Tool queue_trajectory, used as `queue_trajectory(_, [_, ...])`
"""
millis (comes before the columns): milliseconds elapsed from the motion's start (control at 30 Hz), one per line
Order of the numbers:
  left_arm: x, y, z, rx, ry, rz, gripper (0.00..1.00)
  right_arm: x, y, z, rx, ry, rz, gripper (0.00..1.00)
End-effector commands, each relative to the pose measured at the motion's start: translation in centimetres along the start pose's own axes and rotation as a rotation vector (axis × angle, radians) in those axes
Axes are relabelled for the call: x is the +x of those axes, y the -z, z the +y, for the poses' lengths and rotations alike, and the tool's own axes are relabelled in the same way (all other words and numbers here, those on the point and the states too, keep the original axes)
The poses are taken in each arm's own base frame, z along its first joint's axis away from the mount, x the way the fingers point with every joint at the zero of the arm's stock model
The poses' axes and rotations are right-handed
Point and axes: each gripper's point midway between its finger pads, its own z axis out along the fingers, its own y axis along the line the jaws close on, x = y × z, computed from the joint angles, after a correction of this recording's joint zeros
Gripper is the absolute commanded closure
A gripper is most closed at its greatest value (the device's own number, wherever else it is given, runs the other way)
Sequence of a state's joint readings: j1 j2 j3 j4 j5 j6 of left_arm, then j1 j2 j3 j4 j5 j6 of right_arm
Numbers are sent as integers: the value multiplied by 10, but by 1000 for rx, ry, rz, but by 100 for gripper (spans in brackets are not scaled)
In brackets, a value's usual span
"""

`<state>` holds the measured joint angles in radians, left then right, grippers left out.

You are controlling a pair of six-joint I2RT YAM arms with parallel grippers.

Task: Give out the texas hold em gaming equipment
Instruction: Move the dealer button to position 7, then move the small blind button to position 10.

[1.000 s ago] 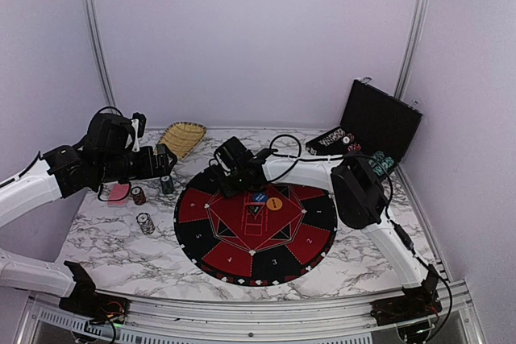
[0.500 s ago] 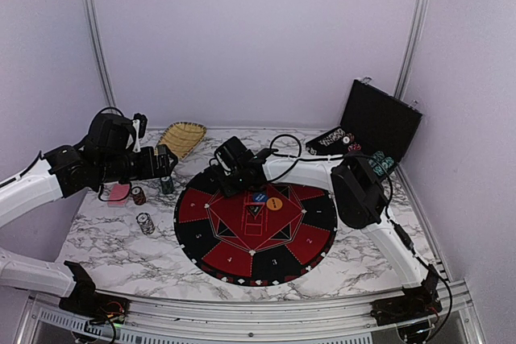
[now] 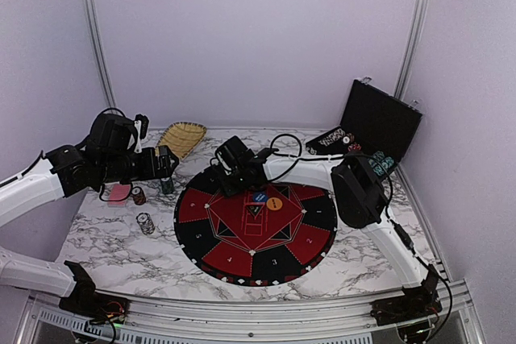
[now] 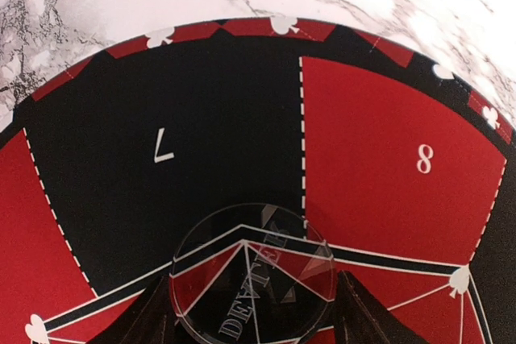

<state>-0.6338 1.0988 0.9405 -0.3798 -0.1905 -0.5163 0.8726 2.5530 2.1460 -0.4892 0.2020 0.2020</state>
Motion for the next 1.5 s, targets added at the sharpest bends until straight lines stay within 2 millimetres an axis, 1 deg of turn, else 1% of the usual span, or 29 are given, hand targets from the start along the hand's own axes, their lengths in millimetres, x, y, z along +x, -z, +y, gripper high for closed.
queue_trajectory(0, [-4, 1, -2, 7, 6, -2, 1, 20, -10, -23, 48, -9, 76, 35])
queue_trajectory(67, [-5, 1, -2, 8, 6, -3, 1, 16, -8, -20, 35, -9, 71, 31])
queue_trajectory(200, [-6, 2, -3, 12, 5, -4, 1, 6, 1, -14, 0, -13, 56, 17])
queue_trajectory(333, [-7, 2, -4, 12, 5, -8, 1, -14, 22, -7, -32, -10, 18, 7])
queue_trajectory(467, [-10, 4, -5, 15, 7, -14, 1, -30, 49, -4, -46, -5, -25, 5])
queue_trajectory(500, [-10, 4, -5, 14, 7, -15, 1, -31, 55, -5, -47, -9, -31, 5])
queue_trajectory(567, [-12, 5, -5, 14, 10, -20, 1, -30, 67, -7, -52, -16, -41, 6])
queue_trajectory(700, [-12, 6, -4, 11, 16, -25, 1, -29, 91, -17, -35, -33, -64, 9])
queue_trajectory(800, [-12, 5, -4, 11, 20, -24, 1, -23, 102, -22, -27, -42, -66, 13])
queue_trajectory(900, [-11, 5, -4, 12, 19, -21, 1, -14, 104, -28, -12, -44, -51, 17])
queue_trajectory(1033, [-11, 6, -4, 17, 22, -23, 1, 1, 96, -36, 1, -55, -14, 24])
queue_trajectory(1267, [-10, 6, -5, 23, 22, -20, 1, 26, 72, -41, 15, -58, 50, 25])
queue_trajectory(1467, [-10, 6, -5, 22, 19, -18, 1, 46, 54, -51, 33, -93, 92, 27])
